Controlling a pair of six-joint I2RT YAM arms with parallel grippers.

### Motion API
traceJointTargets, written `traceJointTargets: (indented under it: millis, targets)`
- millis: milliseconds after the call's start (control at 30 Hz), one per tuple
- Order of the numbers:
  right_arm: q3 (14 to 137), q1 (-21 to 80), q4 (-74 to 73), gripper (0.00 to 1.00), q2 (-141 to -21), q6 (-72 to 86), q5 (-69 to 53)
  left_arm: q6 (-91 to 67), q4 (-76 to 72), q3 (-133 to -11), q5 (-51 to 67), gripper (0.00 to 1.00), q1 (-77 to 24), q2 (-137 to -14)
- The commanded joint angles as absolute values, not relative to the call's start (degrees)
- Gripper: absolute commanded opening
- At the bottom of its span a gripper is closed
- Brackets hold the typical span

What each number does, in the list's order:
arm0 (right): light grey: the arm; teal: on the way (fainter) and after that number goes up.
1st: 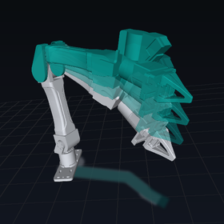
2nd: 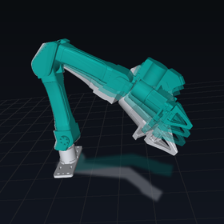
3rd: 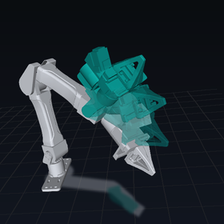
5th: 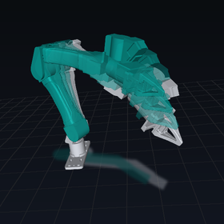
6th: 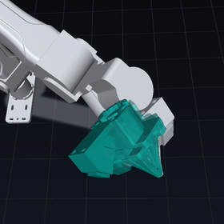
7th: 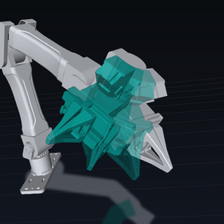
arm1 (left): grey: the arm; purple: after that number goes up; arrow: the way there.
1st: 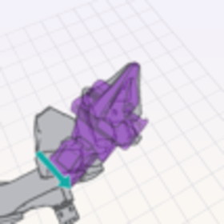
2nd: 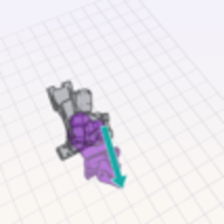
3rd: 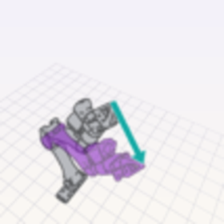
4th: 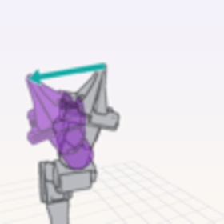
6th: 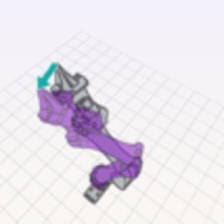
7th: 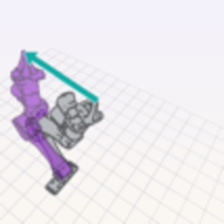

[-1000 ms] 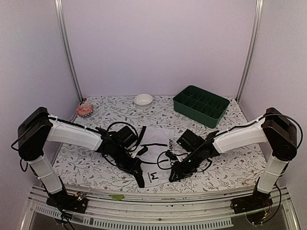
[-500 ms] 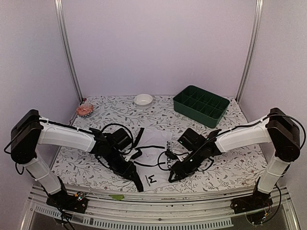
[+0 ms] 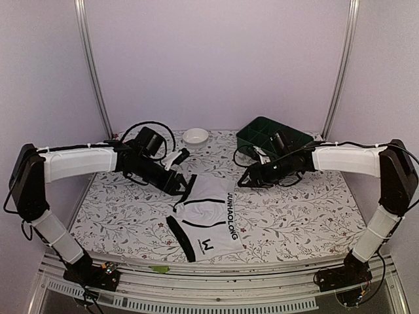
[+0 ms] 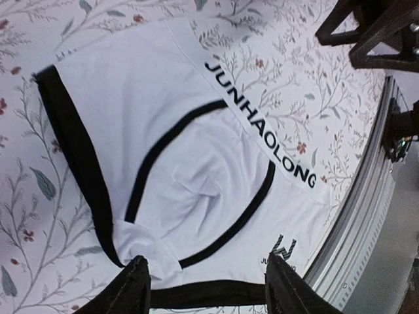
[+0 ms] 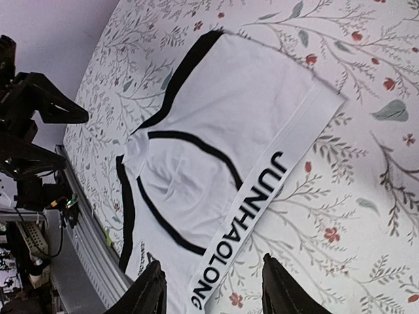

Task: Roll the underwear
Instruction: Pick up the underwear from the center of the board.

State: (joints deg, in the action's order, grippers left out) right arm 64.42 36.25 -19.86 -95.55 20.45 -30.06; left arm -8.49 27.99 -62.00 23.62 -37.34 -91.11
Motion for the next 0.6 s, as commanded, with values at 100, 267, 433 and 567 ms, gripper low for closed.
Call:
traceJointTargets:
  millis: [100,267,433,567]
  targets:
    - [74.6,31.5,-19.6,0.49,-107.9,15.5,-26.3,0.1,22.2,-73.9,30.1,0.6,-26.5,-102.1]
    - [82.0,30.9,-20.3,0.48,-116.0,11.9,-26.1,3.7,23.7,-81.3,34.1,0.59,-24.1,-109.5]
    - [87.3,30.3,-20.8,0.44,-122.3,8.3,-25.2,6.6,26.1,-88.8,37.0,0.58,-22.9,-116.8]
    - [90.4,29.5,-21.5,0.42,-125.8,5.2,-24.8,7.6,26.2,-91.8,39.6,0.57,-22.0,-120.0]
